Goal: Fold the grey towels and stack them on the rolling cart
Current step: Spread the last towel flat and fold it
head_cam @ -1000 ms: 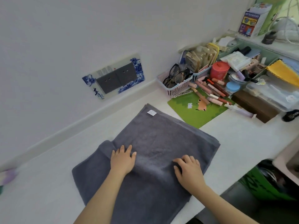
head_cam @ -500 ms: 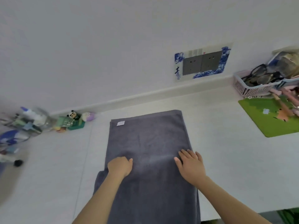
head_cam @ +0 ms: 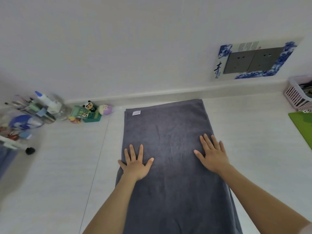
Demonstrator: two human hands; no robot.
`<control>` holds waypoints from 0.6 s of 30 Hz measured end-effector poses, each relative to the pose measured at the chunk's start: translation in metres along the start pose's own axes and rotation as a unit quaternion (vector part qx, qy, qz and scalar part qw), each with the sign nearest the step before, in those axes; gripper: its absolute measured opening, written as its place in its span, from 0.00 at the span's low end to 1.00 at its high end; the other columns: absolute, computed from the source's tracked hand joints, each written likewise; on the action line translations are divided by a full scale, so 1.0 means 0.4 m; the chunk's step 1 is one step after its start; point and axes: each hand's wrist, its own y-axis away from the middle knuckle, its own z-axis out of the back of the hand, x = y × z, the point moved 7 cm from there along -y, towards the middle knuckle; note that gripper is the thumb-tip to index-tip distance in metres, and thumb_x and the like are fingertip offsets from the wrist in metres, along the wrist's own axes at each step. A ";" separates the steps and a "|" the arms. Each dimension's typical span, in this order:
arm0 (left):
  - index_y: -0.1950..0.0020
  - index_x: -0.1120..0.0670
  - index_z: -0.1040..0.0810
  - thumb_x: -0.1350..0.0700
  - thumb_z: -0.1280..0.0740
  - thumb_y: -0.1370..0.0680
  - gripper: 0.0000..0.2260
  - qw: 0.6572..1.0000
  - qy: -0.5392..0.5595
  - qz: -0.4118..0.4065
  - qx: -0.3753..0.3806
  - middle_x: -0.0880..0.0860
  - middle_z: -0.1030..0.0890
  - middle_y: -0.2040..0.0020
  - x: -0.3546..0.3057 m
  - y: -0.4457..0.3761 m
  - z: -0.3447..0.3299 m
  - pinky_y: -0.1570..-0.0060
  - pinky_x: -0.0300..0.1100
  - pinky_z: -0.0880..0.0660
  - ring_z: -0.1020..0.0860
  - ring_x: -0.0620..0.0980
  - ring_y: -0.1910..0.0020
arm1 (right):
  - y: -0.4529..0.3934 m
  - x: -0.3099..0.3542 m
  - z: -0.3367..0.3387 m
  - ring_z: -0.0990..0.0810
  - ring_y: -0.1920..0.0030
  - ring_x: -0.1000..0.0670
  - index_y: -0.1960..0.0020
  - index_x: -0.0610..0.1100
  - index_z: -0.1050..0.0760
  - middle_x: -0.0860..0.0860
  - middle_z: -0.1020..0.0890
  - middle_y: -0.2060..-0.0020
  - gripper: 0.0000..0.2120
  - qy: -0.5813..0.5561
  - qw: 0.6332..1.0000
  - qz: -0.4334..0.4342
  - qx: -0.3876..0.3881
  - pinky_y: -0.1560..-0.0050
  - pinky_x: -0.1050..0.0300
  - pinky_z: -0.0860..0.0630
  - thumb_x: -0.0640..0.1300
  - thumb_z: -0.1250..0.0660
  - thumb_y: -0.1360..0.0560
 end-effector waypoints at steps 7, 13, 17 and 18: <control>0.25 0.41 0.68 0.31 0.56 0.23 0.33 0.999 0.035 -0.005 -0.027 0.53 0.73 0.26 0.003 -0.044 0.027 0.31 0.64 0.65 0.70 0.56 0.26 | -0.083 0.021 0.030 0.64 0.25 0.47 0.24 0.49 0.65 0.52 0.62 0.24 0.34 0.009 1.000 0.011 -0.005 0.26 0.46 0.63 0.64 0.58 0.22; 0.22 0.48 0.46 0.43 0.48 0.19 0.26 0.970 0.155 -0.032 -0.184 0.57 0.55 0.21 0.060 0.080 0.023 0.25 0.53 0.57 0.56 0.55 0.23 | 0.059 -0.001 0.024 0.50 0.26 0.40 0.23 0.48 0.58 0.43 0.54 0.24 0.36 -0.098 0.990 -0.045 -0.088 0.28 0.45 0.47 0.61 0.46 0.22; 0.24 0.50 0.42 0.46 0.43 0.19 0.25 0.954 0.233 0.008 -0.190 0.58 0.47 0.23 0.142 0.187 -0.051 0.27 0.52 0.43 0.47 0.57 0.24 | 0.194 -0.031 -0.005 0.38 0.33 0.39 0.24 0.46 0.47 0.40 0.39 0.31 0.33 -0.189 0.972 -0.076 -0.118 0.32 0.46 0.39 0.56 0.39 0.23; 0.24 0.50 0.42 0.47 0.42 0.19 0.25 0.949 0.250 0.010 -0.192 0.58 0.45 0.24 0.157 0.213 -0.066 0.28 0.52 0.41 0.45 0.57 0.25 | 0.224 -0.036 -0.014 0.37 0.34 0.39 0.24 0.46 0.45 0.40 0.37 0.32 0.33 -0.210 0.967 -0.077 -0.121 0.33 0.46 0.37 0.55 0.38 0.23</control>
